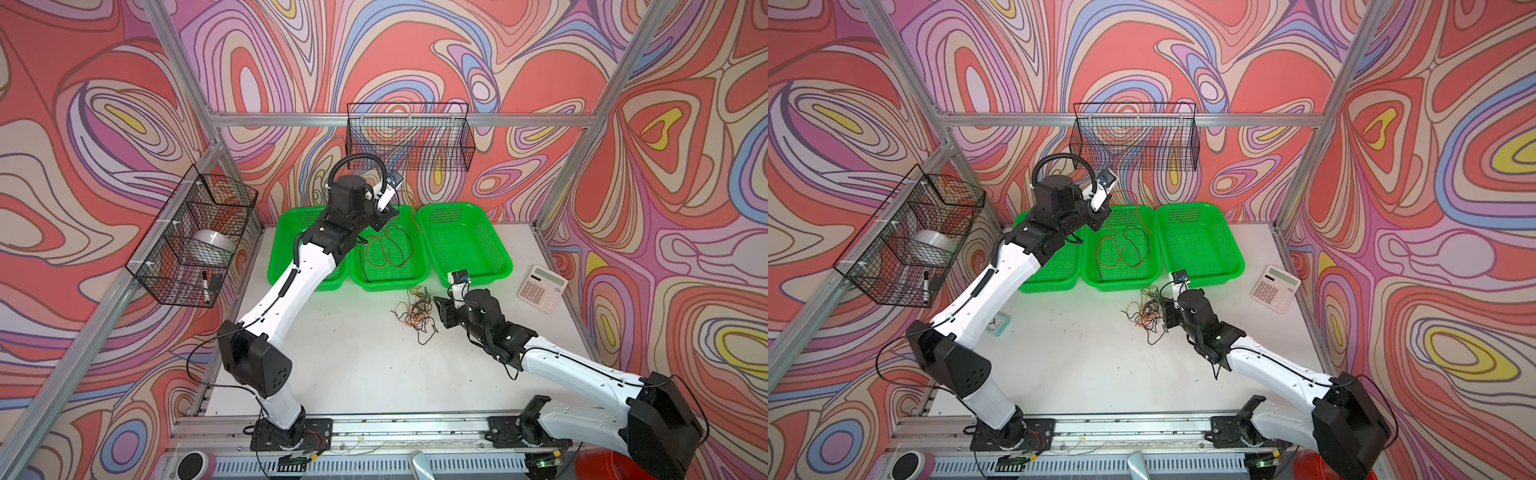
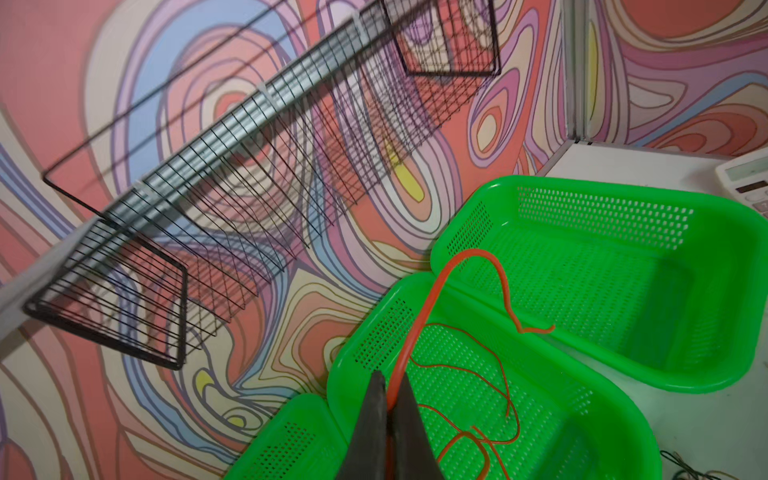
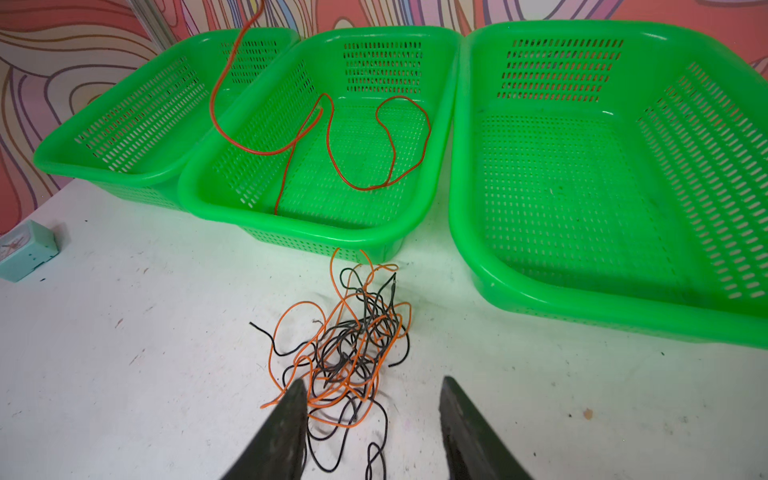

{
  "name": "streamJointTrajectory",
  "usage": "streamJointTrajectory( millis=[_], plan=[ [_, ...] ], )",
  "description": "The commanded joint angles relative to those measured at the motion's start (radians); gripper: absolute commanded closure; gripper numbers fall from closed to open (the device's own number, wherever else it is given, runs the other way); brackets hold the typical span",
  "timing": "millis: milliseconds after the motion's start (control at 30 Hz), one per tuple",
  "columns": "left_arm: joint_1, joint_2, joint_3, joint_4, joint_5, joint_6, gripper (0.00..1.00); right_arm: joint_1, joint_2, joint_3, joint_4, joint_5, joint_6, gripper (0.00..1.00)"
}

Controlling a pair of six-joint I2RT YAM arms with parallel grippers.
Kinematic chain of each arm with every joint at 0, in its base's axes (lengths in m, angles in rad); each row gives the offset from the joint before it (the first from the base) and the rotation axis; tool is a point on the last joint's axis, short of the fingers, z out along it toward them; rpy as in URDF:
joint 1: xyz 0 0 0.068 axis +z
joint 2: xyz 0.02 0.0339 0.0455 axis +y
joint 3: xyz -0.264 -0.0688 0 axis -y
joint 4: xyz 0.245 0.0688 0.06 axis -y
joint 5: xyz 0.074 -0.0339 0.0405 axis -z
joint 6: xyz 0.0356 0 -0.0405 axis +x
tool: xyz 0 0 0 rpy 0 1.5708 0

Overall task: Untangle the cables
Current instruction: 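Lower the red wire into the middle green basket and open the left gripper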

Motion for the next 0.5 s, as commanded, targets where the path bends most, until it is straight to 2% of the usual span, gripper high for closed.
streamJointTrajectory(
  millis=[0, 200, 333, 433, 467],
  plan=[
    [0.019, 0.069, 0.037, 0.041, 0.014, -0.071, 1.0, 0.0, -0.051, 0.018, -0.097, 0.026, 0.019, 0.48],
    [0.061, 0.205, 0.032, 0.074, -0.111, -0.244, 1.0, 0.0, -0.15, -0.019, -0.176, 0.074, 0.043, 0.48],
    [0.073, 0.318, 0.071, 0.051, -0.122, -0.319, 1.0, 0.0, -0.186, -0.027, -0.201, 0.081, 0.046, 0.48],
    [0.083, 0.384, 0.085, 0.046, -0.09, -0.384, 1.0, 0.0, -0.171, -0.014, -0.218, 0.075, 0.043, 0.48],
    [0.088, 0.398, 0.095, 0.034, -0.076, -0.404, 0.89, 0.0, -0.157, -0.007, -0.227, 0.072, 0.045, 0.48]
  ],
)
